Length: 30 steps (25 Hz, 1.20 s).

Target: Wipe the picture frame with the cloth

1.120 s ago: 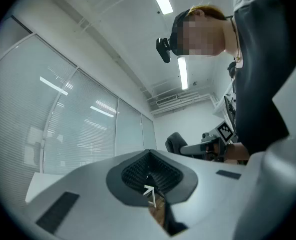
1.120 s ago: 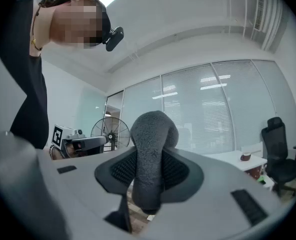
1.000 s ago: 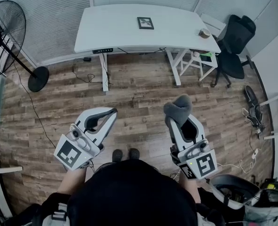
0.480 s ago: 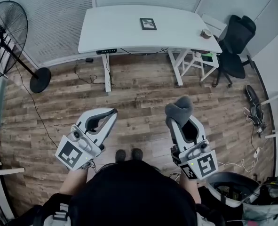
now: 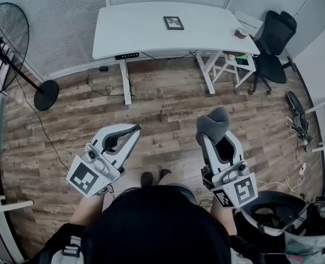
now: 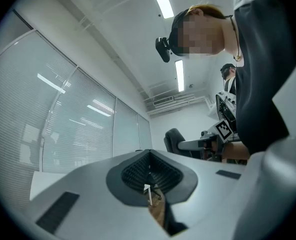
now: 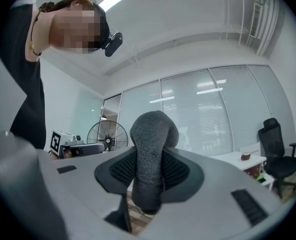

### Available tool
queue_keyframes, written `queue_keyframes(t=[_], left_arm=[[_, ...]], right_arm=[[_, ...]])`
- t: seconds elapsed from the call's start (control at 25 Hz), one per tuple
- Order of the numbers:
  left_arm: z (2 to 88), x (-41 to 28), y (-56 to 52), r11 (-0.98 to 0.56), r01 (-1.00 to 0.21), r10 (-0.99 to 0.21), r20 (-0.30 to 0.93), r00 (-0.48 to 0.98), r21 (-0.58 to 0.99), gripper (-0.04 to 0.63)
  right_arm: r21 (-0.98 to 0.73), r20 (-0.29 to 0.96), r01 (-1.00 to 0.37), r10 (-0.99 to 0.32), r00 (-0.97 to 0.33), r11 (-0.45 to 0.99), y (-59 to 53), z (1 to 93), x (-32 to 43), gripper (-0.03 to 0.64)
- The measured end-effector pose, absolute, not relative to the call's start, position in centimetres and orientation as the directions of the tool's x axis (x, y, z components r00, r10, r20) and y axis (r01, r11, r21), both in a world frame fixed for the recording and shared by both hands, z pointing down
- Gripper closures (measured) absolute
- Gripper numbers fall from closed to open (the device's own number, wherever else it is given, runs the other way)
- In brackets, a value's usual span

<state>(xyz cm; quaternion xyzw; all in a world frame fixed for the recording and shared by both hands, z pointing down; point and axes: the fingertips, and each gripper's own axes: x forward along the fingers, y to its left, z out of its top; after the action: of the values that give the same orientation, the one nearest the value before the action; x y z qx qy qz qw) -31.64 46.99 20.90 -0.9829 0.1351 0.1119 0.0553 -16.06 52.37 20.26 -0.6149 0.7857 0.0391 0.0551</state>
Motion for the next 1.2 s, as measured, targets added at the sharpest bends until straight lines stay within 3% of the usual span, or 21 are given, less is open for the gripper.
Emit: queue_keyframes(t=[0.56, 1.2], left_arm=[[21.8, -31.4, 44.2, -0.966, -0.250, -0.229, -0.222, 0.948, -0.070, 0.586], [21.2, -23.9, 35.8, -0.955, -0.283, -0.255, -0.234, 0.938, -0.093, 0.586]], right_arm=[[-0.011, -0.149, -0.971, -0.961, -0.233, 0.238, 51.0, 20.5, -16.0, 0.497], [0.006, -0.191, -0.953, -0.936, -0.297, 0.301, 42.0, 19.7, -9.0, 0.500]])
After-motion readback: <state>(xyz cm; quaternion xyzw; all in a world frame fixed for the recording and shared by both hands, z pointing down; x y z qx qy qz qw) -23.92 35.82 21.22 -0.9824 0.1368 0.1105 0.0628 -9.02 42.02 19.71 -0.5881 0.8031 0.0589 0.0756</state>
